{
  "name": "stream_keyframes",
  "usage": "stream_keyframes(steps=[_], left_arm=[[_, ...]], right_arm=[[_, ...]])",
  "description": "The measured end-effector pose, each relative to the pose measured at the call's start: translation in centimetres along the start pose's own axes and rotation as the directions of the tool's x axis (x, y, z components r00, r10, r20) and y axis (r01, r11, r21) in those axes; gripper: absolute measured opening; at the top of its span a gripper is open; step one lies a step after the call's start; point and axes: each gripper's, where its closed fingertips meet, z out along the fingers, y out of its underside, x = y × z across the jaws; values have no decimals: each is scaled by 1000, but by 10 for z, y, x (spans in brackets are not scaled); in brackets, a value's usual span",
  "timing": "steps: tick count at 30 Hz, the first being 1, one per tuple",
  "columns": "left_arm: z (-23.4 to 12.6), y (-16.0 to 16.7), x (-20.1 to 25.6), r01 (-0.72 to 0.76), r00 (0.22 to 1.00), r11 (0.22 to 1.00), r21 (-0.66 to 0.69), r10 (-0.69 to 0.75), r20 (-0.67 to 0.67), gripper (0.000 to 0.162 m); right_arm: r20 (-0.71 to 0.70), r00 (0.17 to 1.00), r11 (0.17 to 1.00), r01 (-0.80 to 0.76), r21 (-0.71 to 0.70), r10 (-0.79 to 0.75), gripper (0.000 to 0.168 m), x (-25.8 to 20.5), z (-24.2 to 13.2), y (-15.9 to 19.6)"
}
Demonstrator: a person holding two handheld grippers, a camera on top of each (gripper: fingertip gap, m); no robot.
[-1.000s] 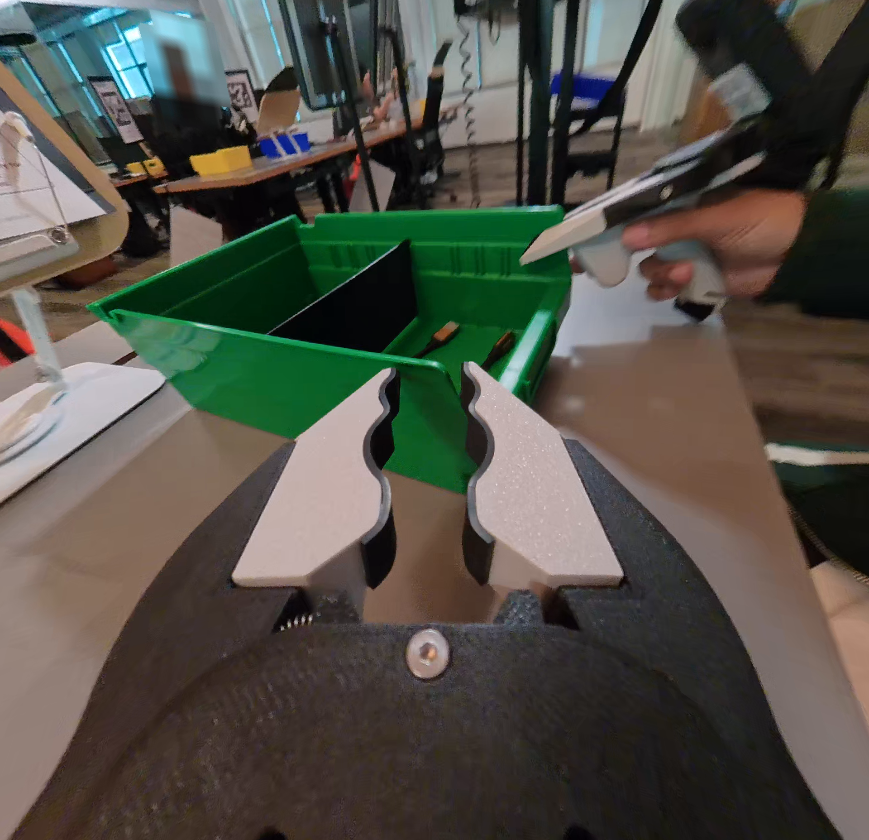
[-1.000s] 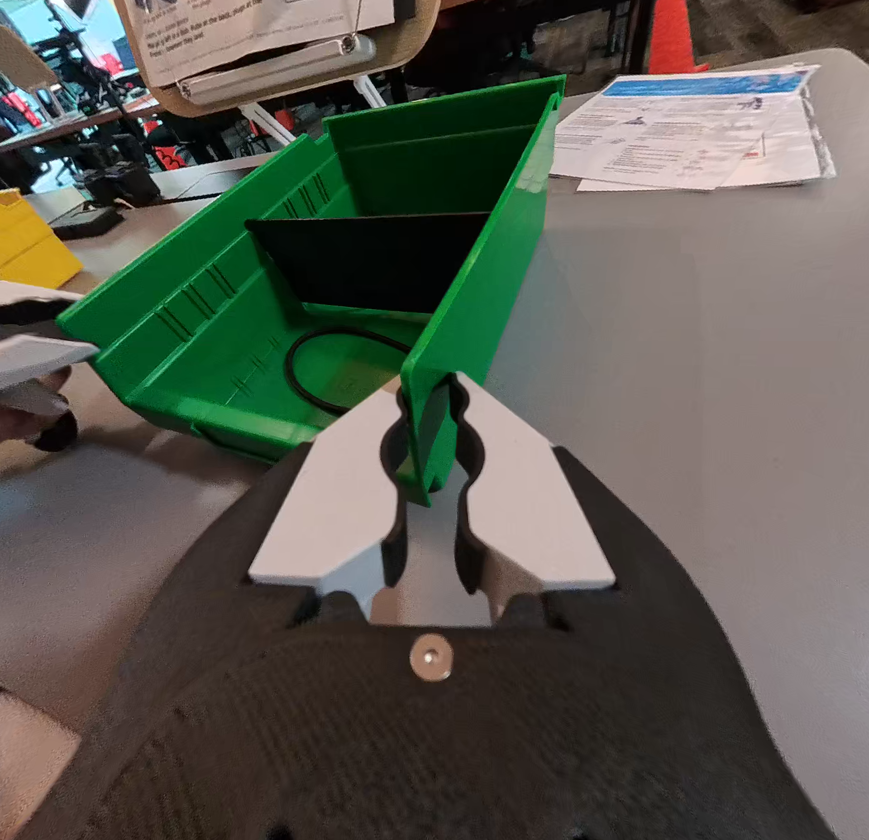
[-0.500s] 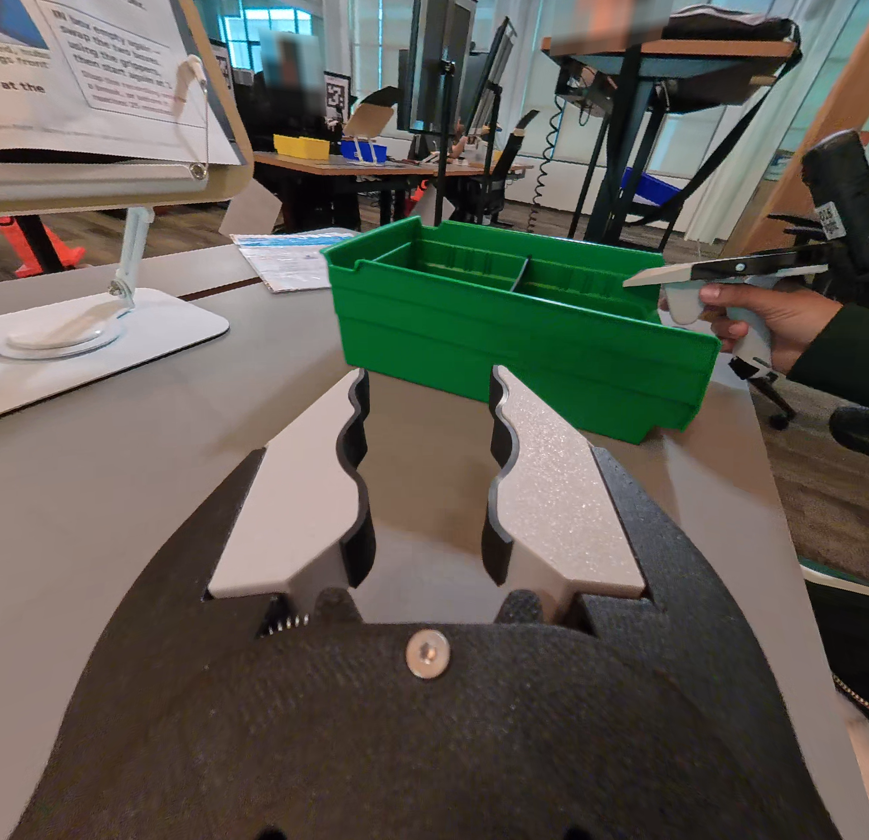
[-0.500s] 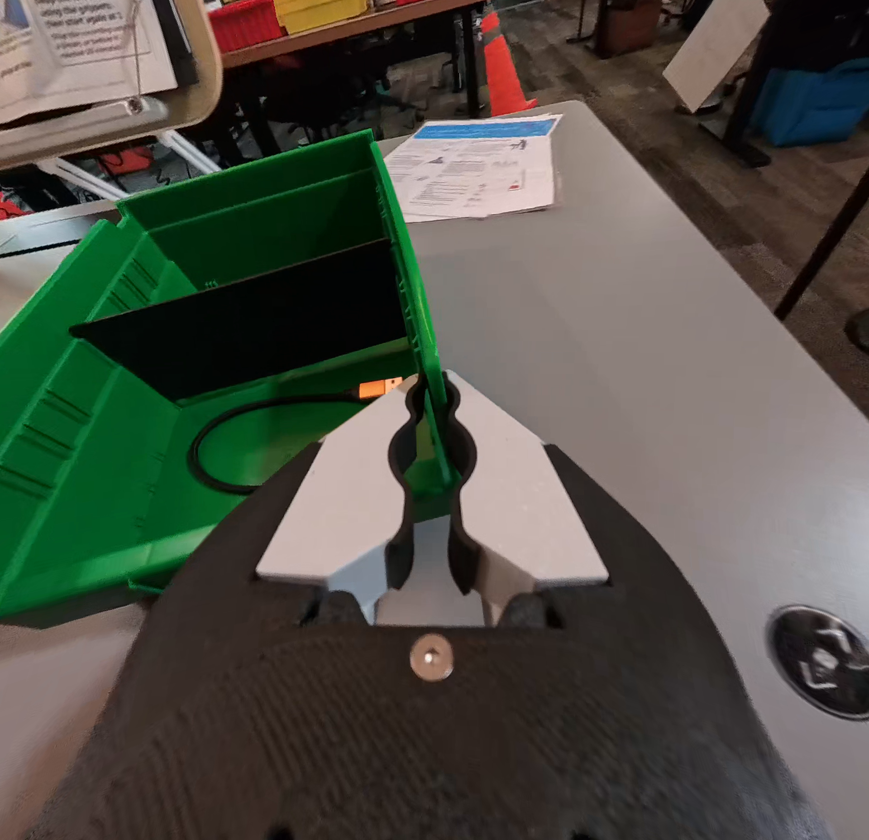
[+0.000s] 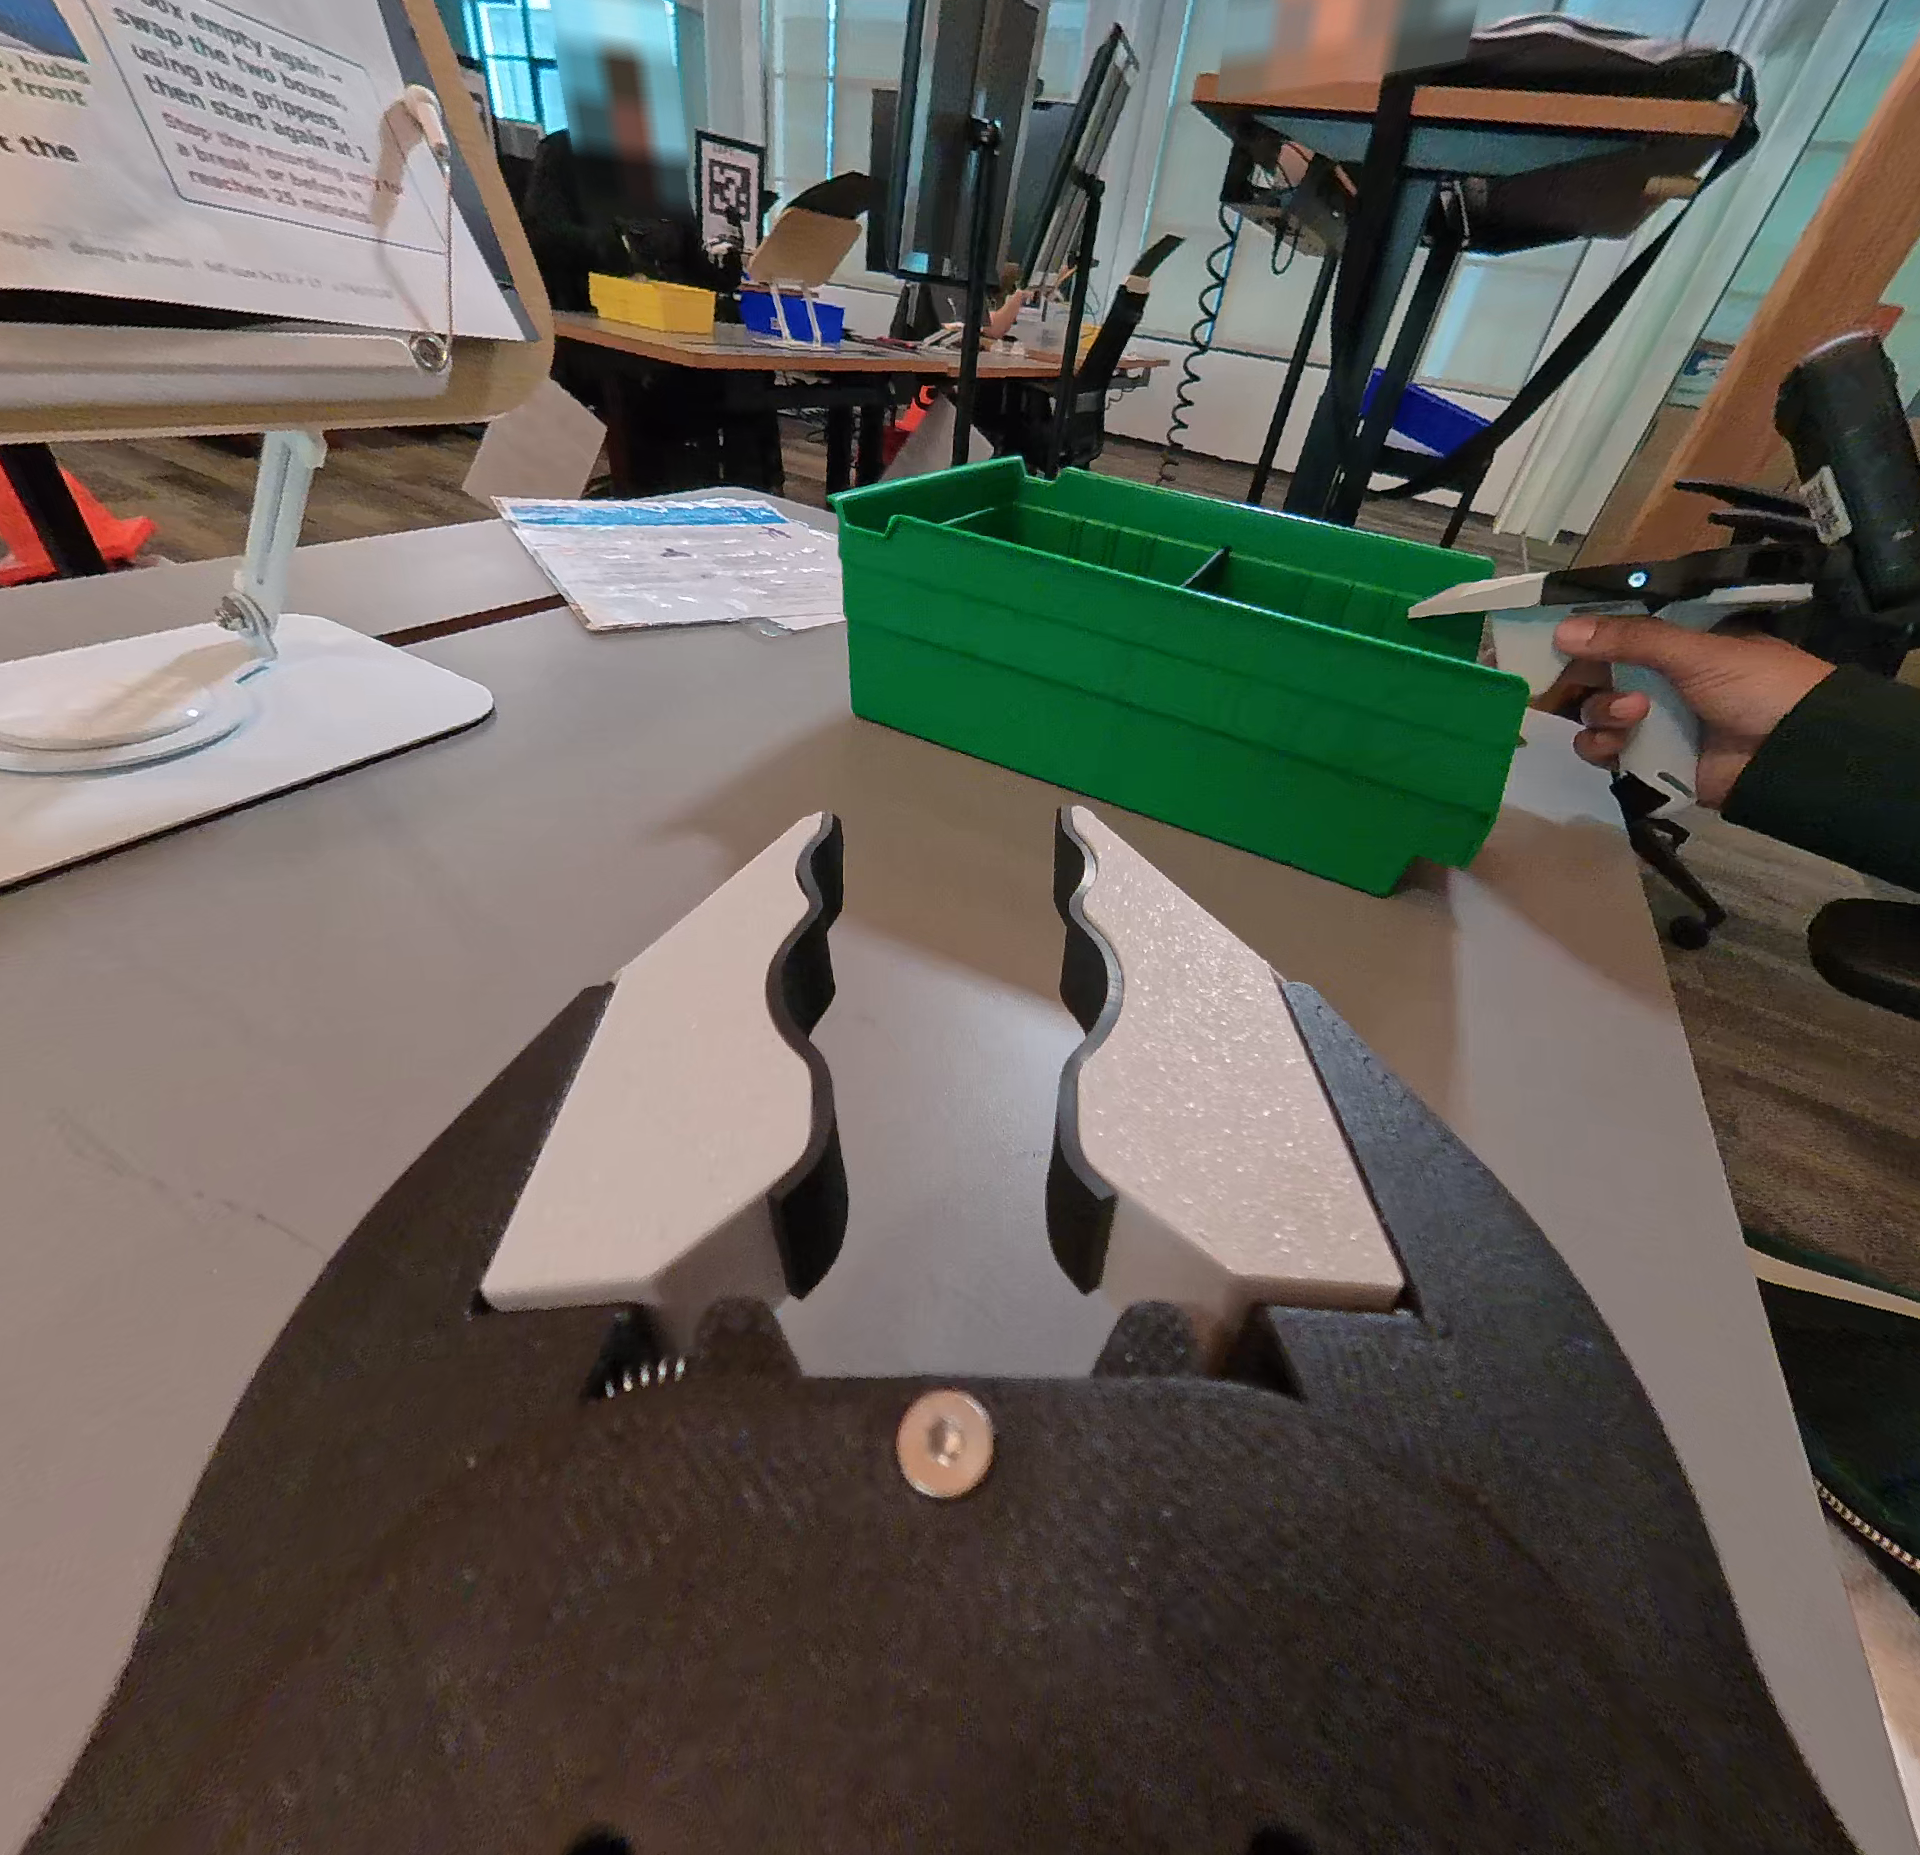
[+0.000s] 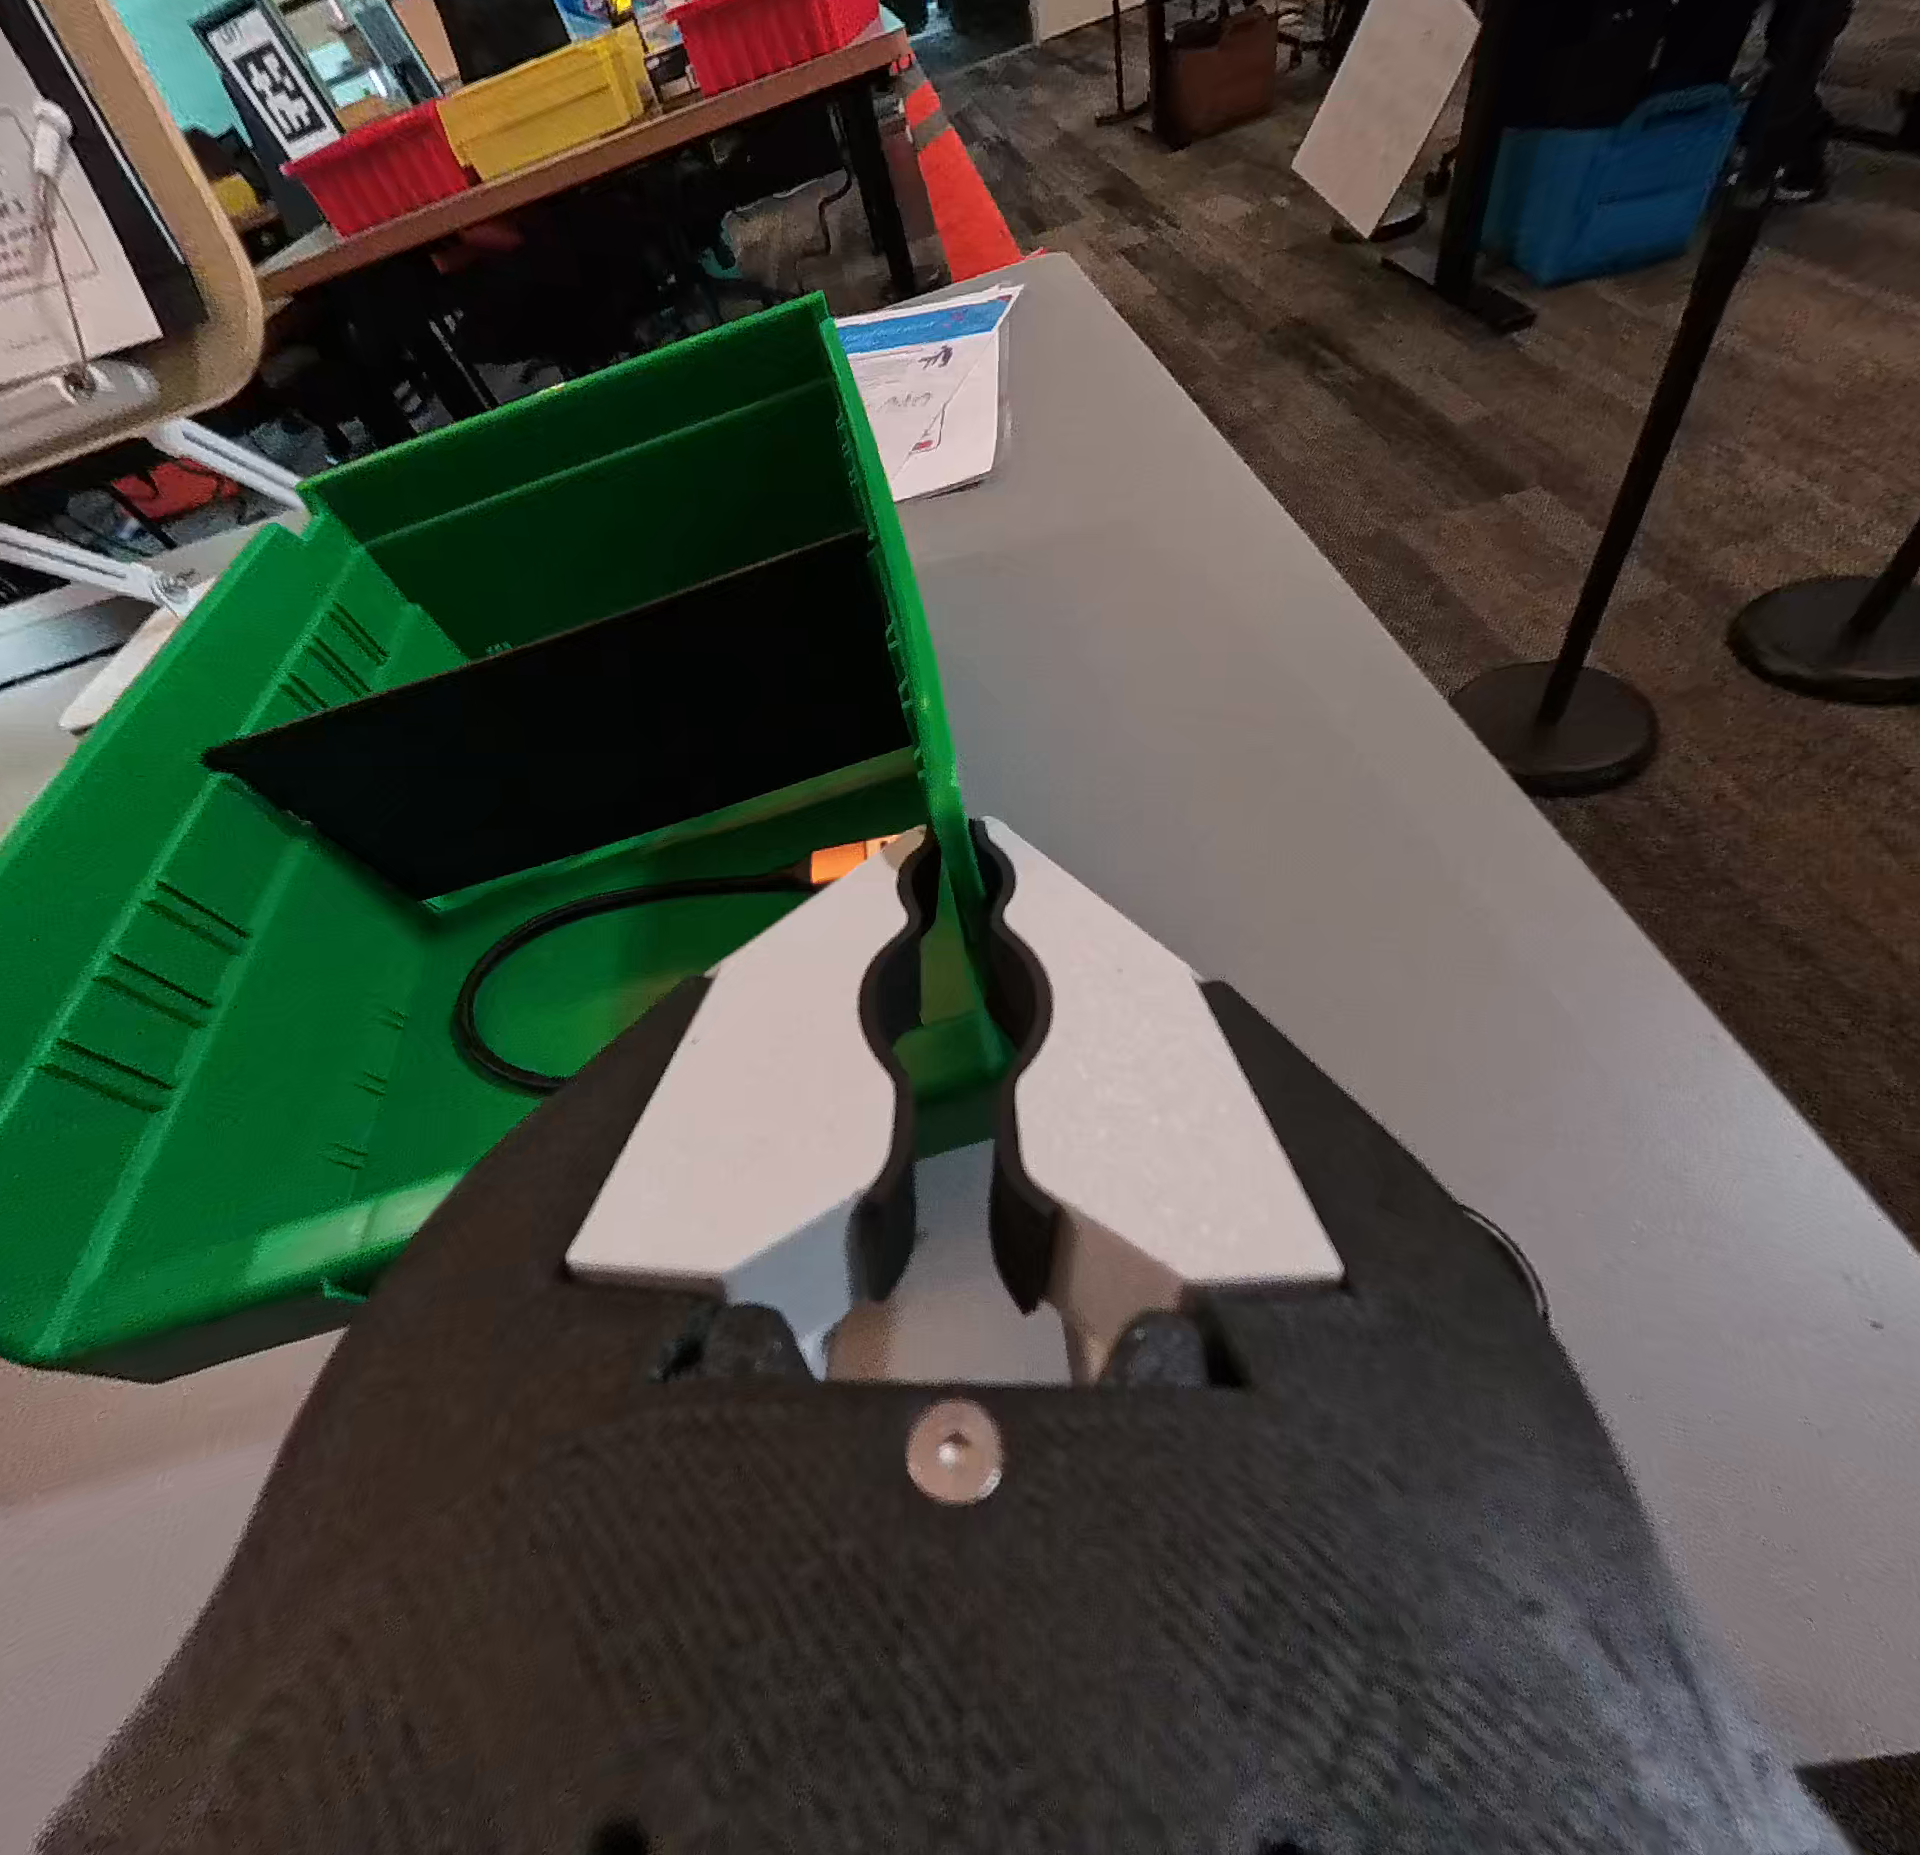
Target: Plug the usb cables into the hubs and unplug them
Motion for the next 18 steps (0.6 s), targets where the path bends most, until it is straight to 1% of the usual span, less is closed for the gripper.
stream_keyframes(steps=[6, 7, 8, 10, 11, 13, 15, 16, 18], left_arm=[[0, 0, -4, 27, 1000, 1000, 1, -27, 6, 40], [-1, 0, -5, 17, 1000, 1000, 0, -17, 14, 40], [-1, -1, -7, -5, 1000, 1000, 0, 5, 27, 40], [-6, -7, -15, -83, 993, 996, 12, 82, 84, 40], [-10, -15, -22, -121, 985, 992, 25, 117, 127, 40], [-27, -44, -41, -145, 966, 986, 84, 123, 227, 41], [-57, -88, -61, -97, 958, 979, 178, 43, 285, 40], [-78, -113, -72, -80, 951, 973, 216, 10, 308, 33], [-134, -159, -102, -82, 901, 957, 278, -48, 430, 5]], right_arm=[[-54, 998, 1000, 29, 10, -28, 7, 3, 0, -1], [-67, 997, 999, 30, 31, -28, 8, 4, -1, -6], [-74, 997, 996, 41, 75, -35, 16, 3, -5, -14], [-66, 995, 976, 82, 201, -70, 41, -8, -20, -39], [-58, 994, 956, 108, 274, -96, 44, -17, -31, -51], [-49, 984, 898, 176, 404, -170, 43, -43, -55, -73], [-66, 960, 820, 268, 506, -273, 35, -73, -79, -87], [-86, 944, 773, 311, 553, -319, 29, -89, -90, -93], [-100, 912, 685, 367, 629, -398, 17, -121, -106, -101]])
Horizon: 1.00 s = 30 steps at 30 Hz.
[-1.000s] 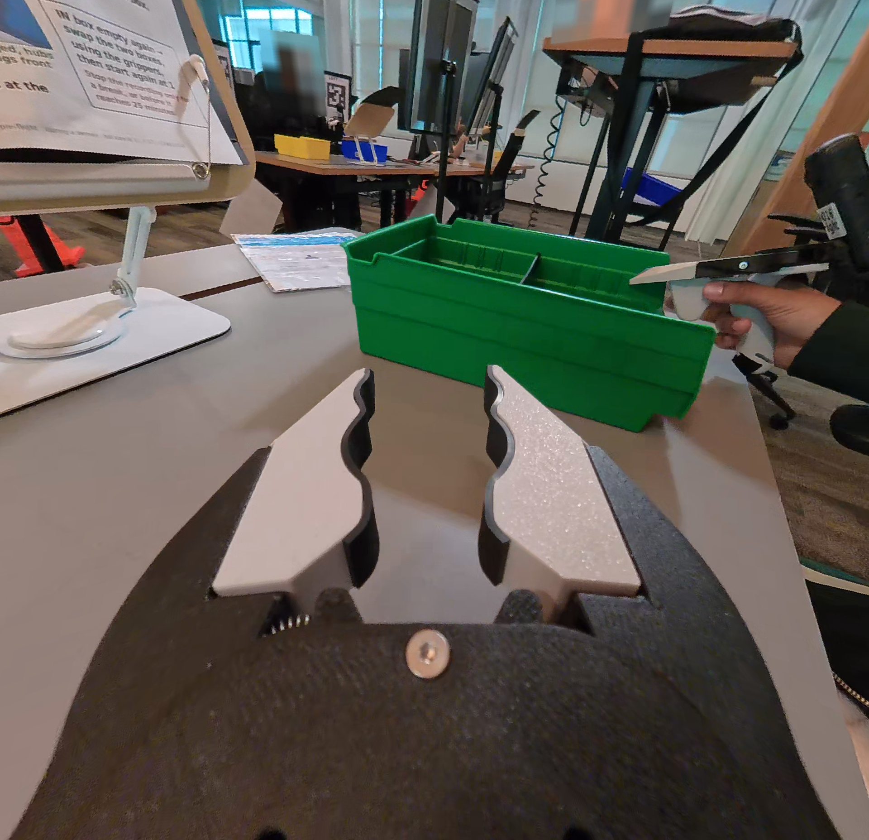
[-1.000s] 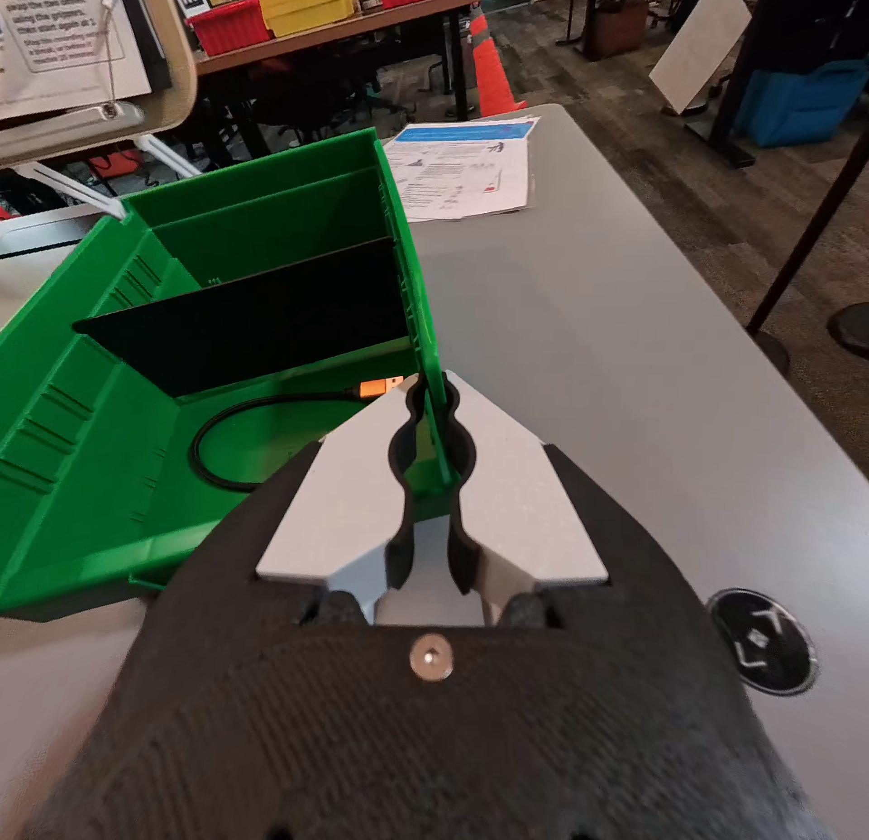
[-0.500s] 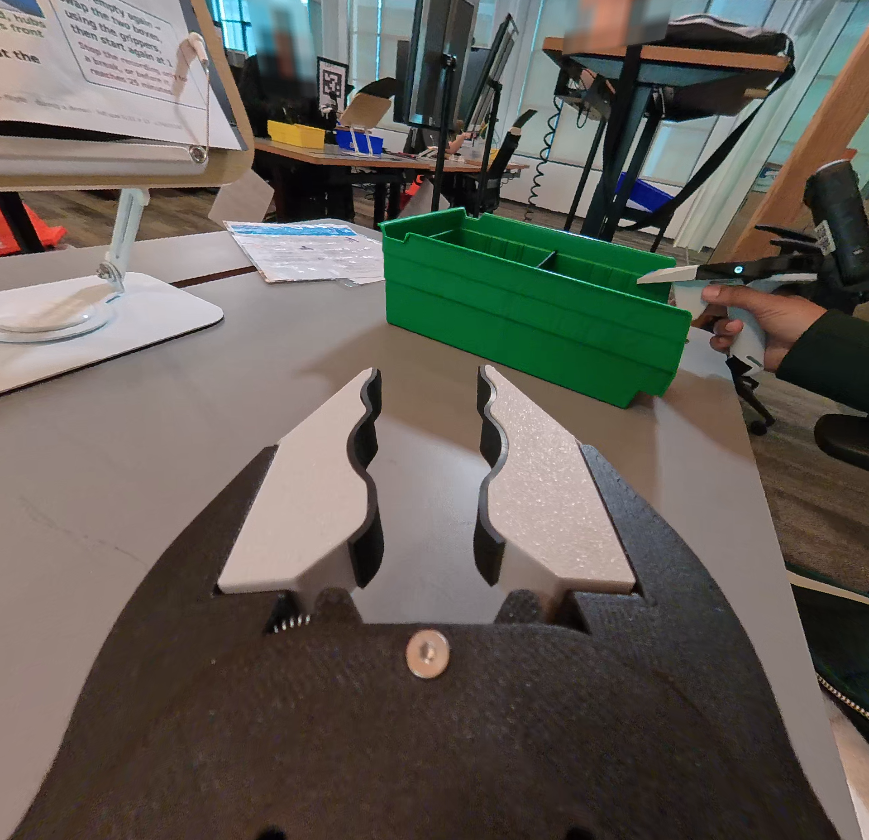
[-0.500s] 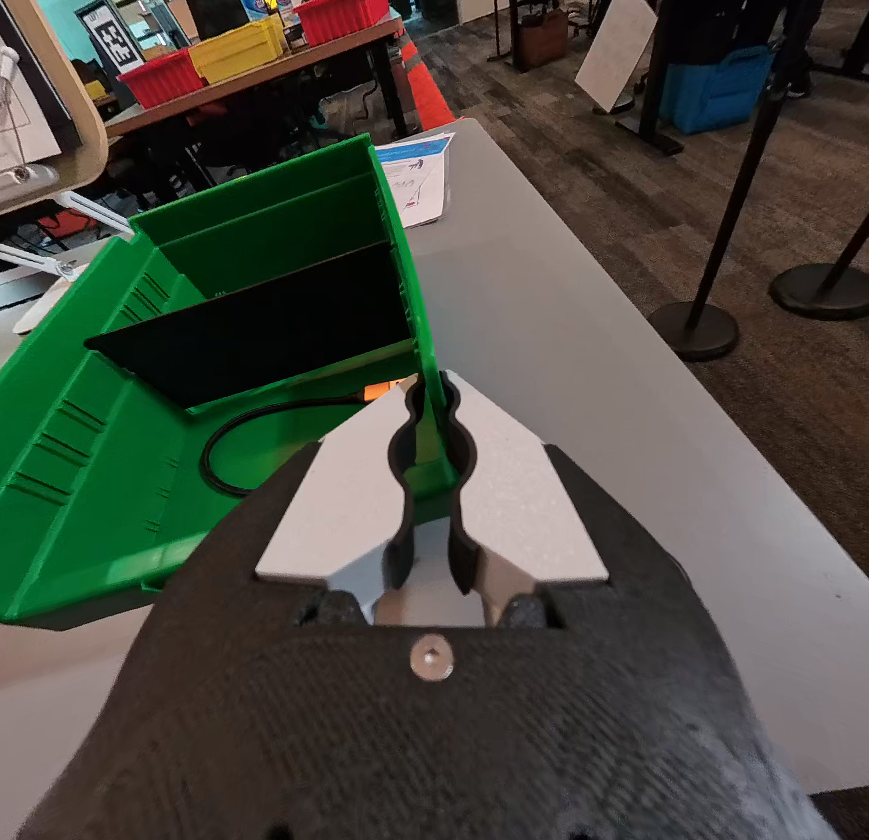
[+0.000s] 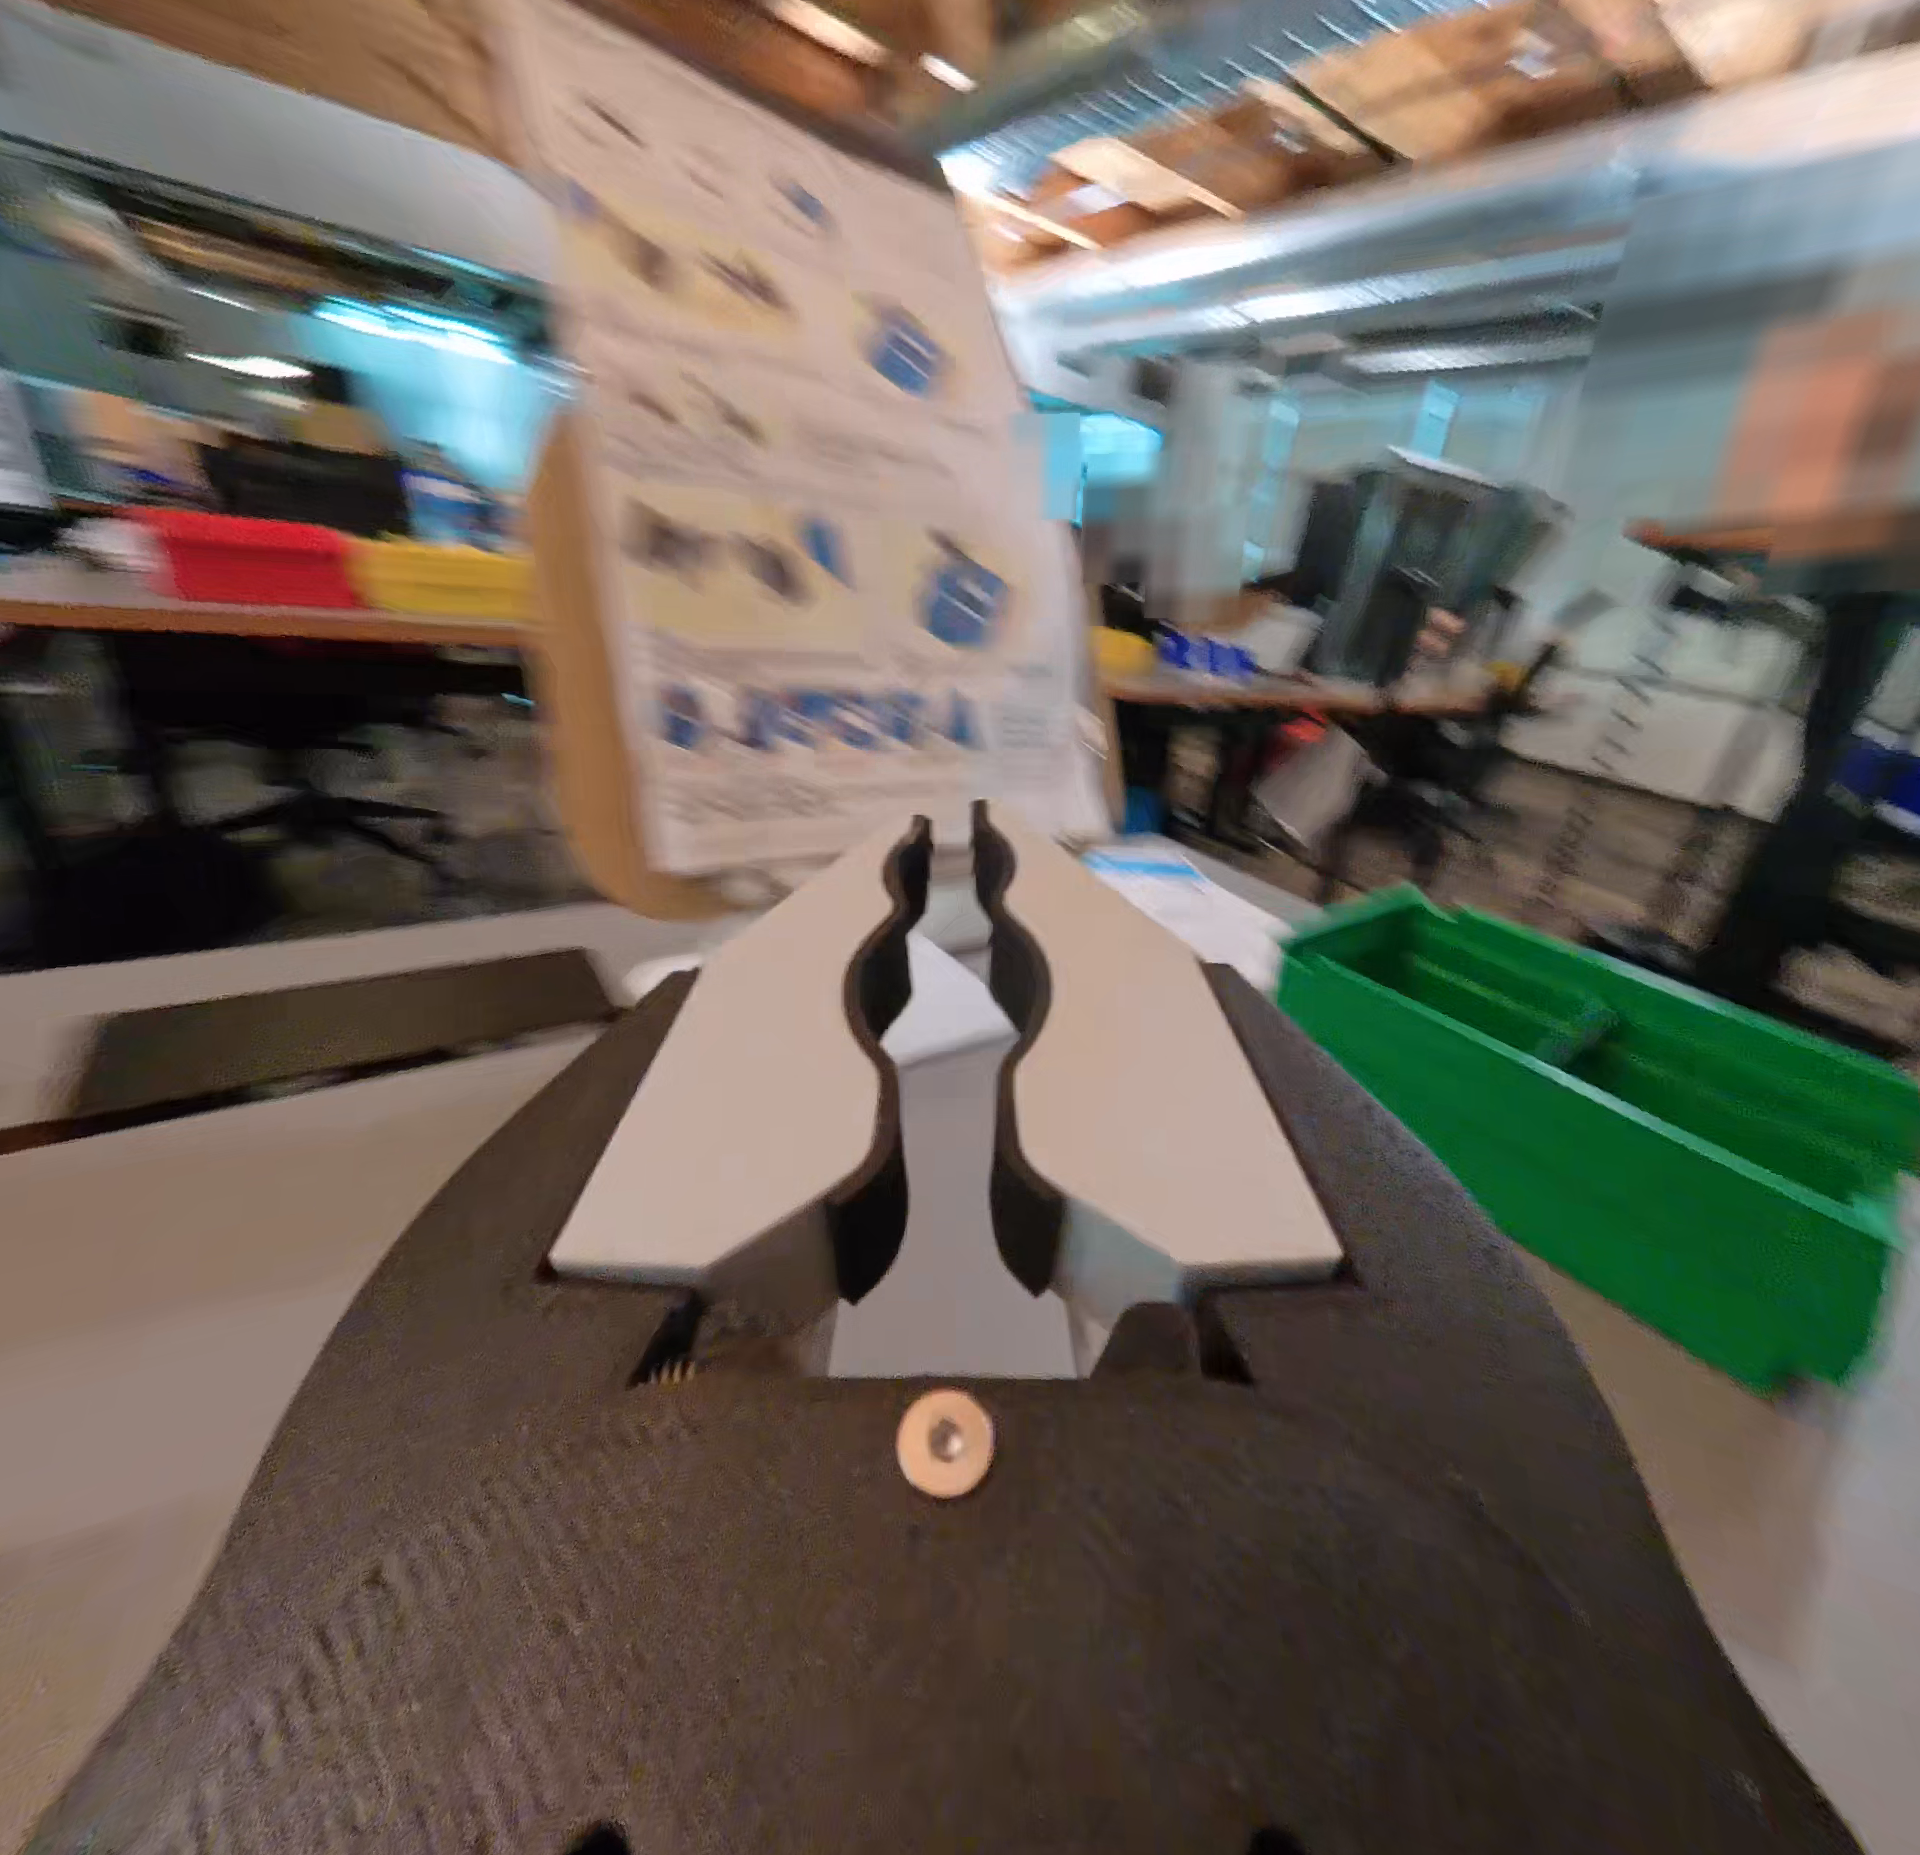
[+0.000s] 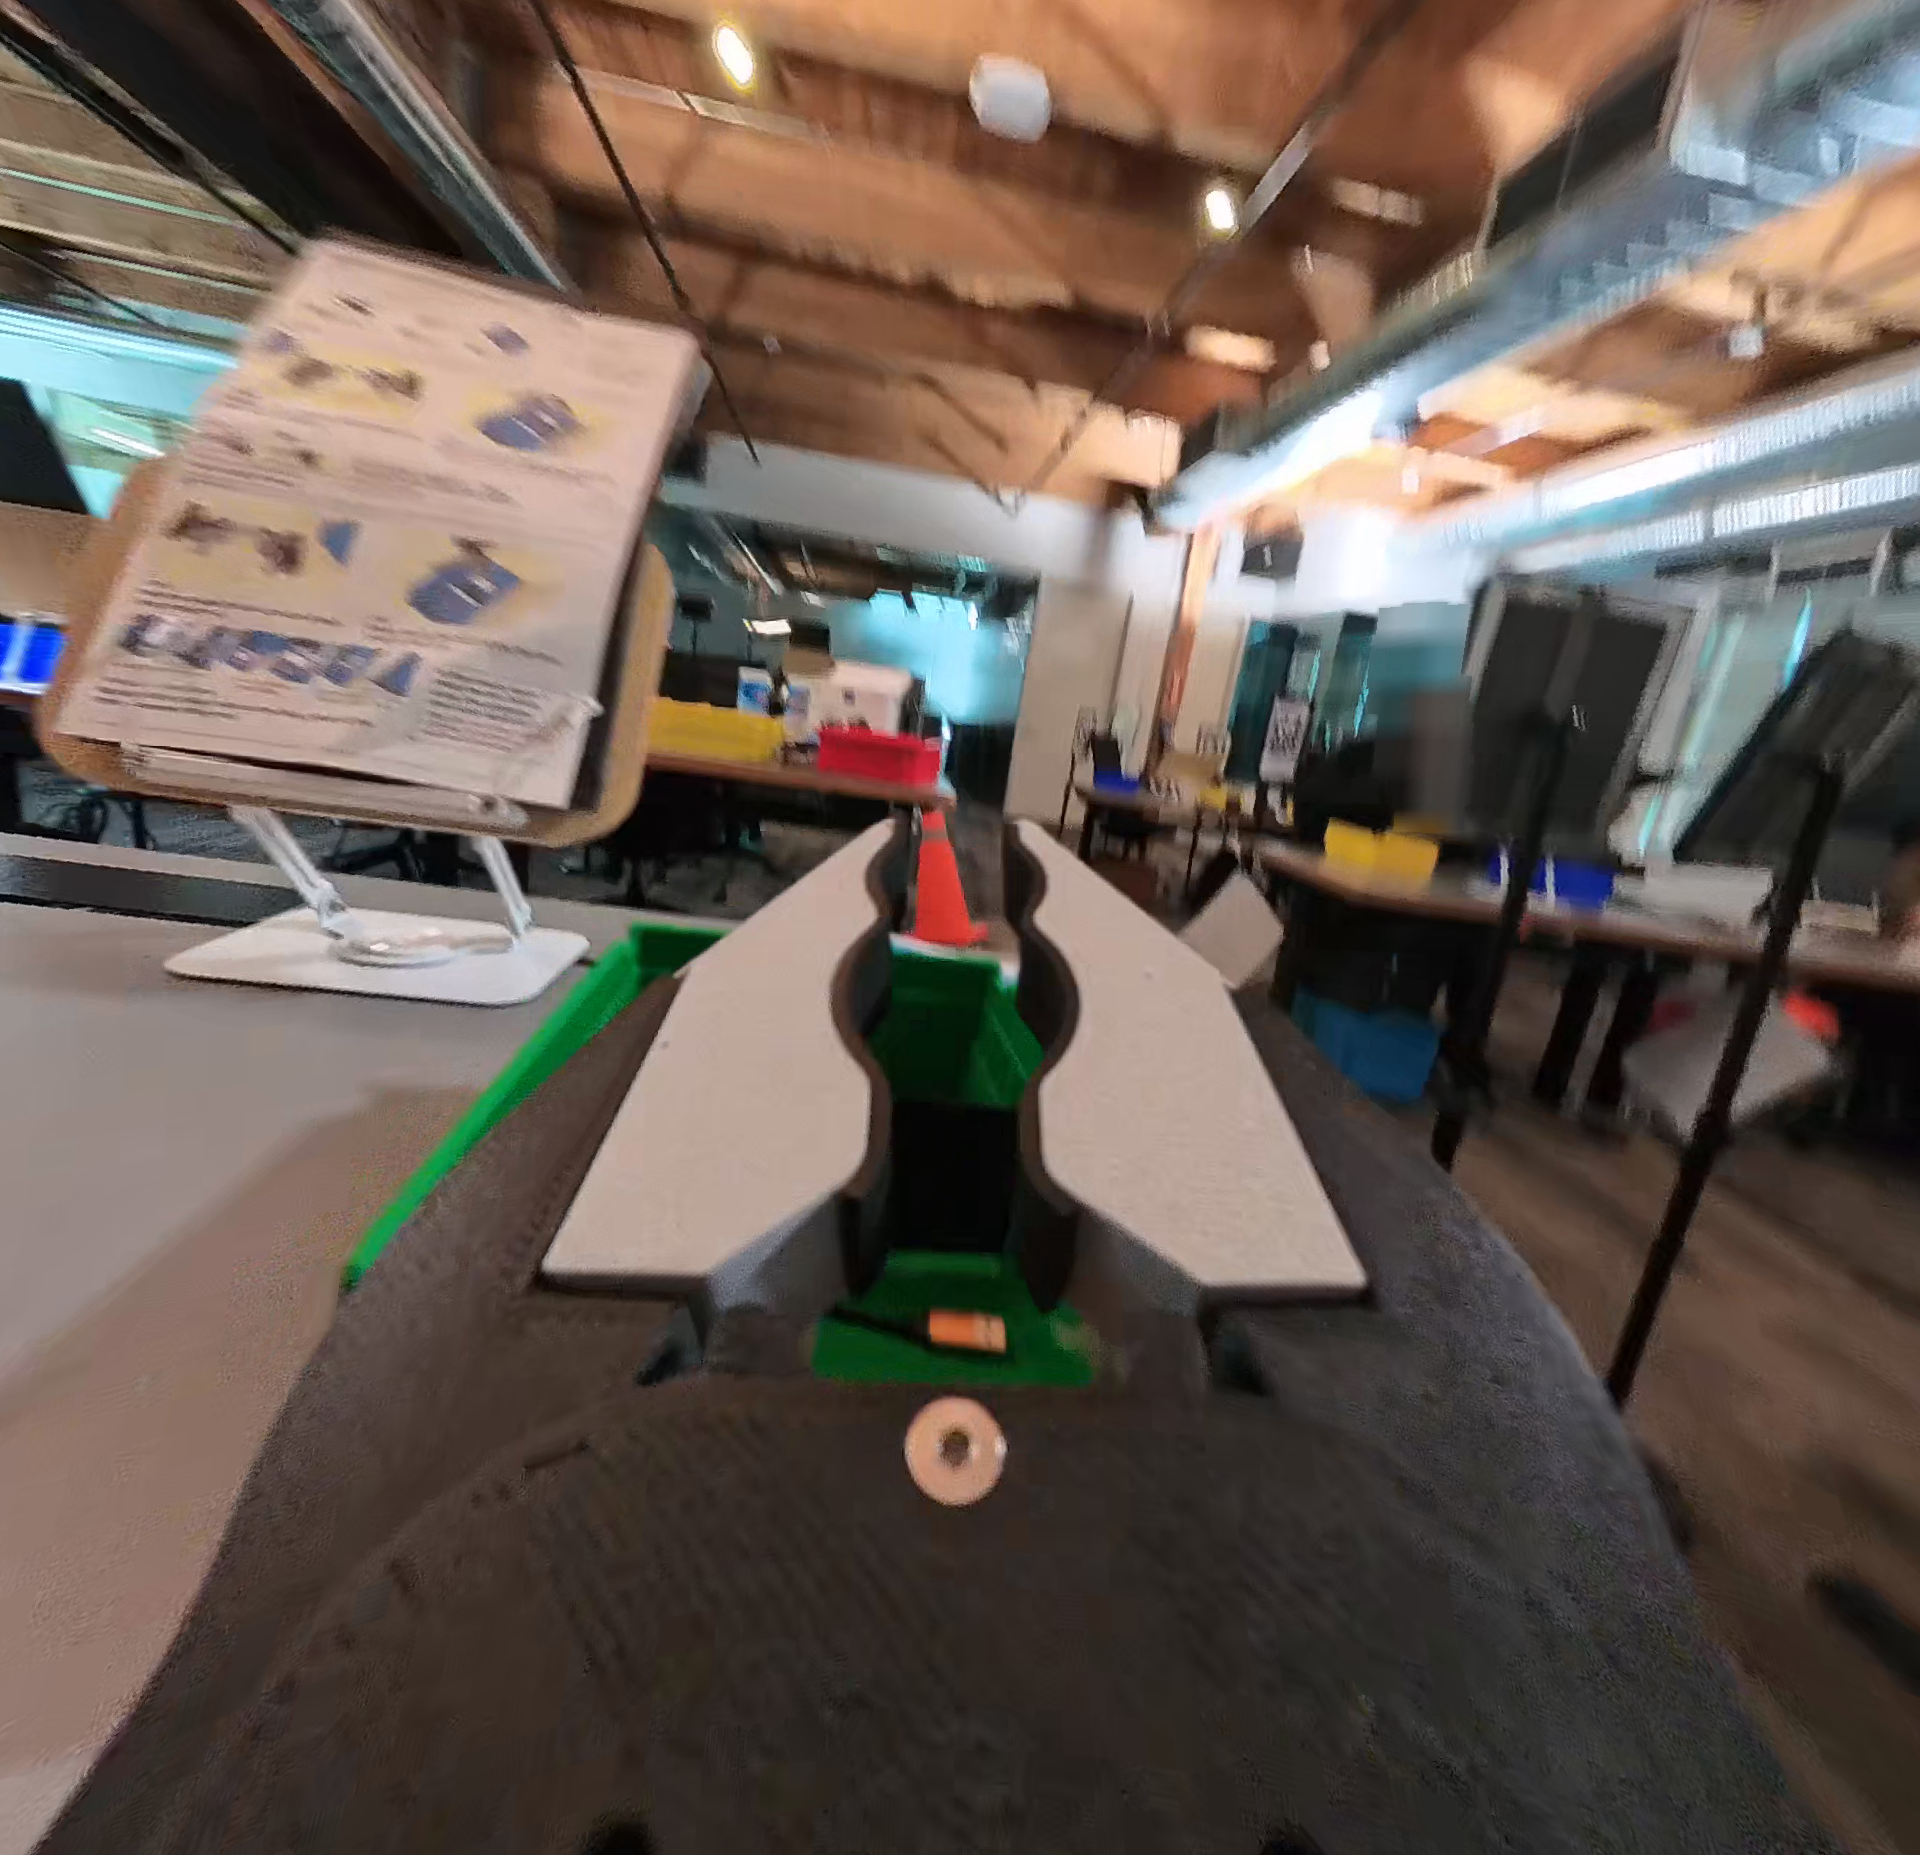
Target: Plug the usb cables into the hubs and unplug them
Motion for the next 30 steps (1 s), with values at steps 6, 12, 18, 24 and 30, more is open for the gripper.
stream_keyframes(steps=[6, 12, 18, 24, 30], left_arm=[[-120, -55, -182, -87, 824, 995, -53, 102, 557, 0], [-180, 82, -277, 211, 686, 845, -492, 230, 690, 35], [-175, 90, -279, 172, 673, 816, -552, 313, 671, 22], [-159, 60, -252, 242, 803, 897, -371, 30, 596, 56], [-154, 112, -256, 261, 802, 807, -530, 125, 585, 61]], right_arm=[[224, 962, 984, -170, 49, 155, 0, -78, 2, -27], [406, 890, 978, -197, -67, 207, 0, -149, 0, -4], [456, 866, 978, -164, -128, 205, 2, -173, -3, 12], [449, 866, 975, -173, -140, 218, 1, -169, -2, 17], [462, 854, 970, -182, -163, 239, 1, -175, -3, 21]])
